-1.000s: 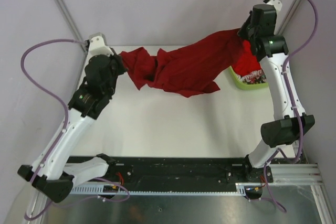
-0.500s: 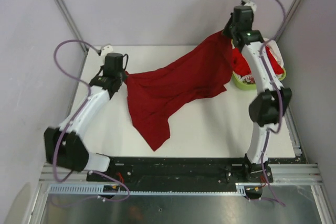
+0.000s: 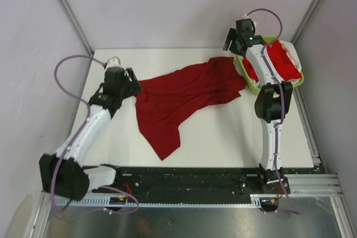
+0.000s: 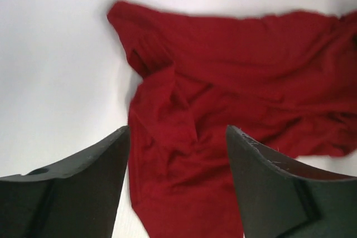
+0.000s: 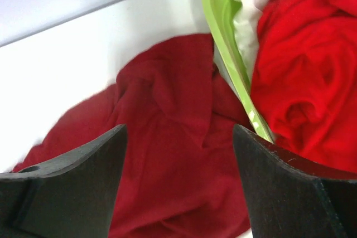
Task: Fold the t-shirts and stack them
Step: Flatten out the tshirt
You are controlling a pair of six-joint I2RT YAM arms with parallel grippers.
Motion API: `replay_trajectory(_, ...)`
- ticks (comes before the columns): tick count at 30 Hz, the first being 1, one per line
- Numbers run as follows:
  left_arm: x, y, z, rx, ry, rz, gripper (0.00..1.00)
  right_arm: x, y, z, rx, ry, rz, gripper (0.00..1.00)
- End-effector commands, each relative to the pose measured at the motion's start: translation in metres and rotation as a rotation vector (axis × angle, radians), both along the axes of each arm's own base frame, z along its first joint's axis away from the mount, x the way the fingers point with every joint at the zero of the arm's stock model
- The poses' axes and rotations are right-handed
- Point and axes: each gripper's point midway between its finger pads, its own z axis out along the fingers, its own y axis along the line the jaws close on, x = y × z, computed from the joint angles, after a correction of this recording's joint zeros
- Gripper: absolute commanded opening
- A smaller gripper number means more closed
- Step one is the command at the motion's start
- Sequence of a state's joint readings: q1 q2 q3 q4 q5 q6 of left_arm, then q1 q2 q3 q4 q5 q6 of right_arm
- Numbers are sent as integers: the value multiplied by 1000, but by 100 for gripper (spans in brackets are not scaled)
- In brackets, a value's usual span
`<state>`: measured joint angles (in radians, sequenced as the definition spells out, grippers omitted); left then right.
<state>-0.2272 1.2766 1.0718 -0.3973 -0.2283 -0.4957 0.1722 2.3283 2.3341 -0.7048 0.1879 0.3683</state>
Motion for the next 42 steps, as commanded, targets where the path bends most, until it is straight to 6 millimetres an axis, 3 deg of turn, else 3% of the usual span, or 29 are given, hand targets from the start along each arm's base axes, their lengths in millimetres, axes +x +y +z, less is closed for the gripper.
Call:
replay_trajectory(1,-56,-31,-40,-82,85,-125,68,-35,-14,76,55,-107,-50,80)
replay_trajectory(4,-88,-50,-72,-88,149,-177,59,-61,-9,74,88,-101,-39,80)
replay_trajectory(8,-123,-77,-102,-99,214,-218,57,-100,-5,66,105,-77,-30,79)
replay_trajectory(14,-149,-60,-136,-116,256,-80,56,-147,2,47,116,-46,-5,79)
replay_trajectory(23,-144,-24,-145,-65,228,175,51,-183,16,30,82,-10,27,78)
replay_trajectory(34,-128,-15,-155,-22,246,285,49,-199,21,3,62,40,44,76)
replay_trajectory(42,-113,-30,-164,-38,275,217,48,-207,16,-6,54,53,34,76)
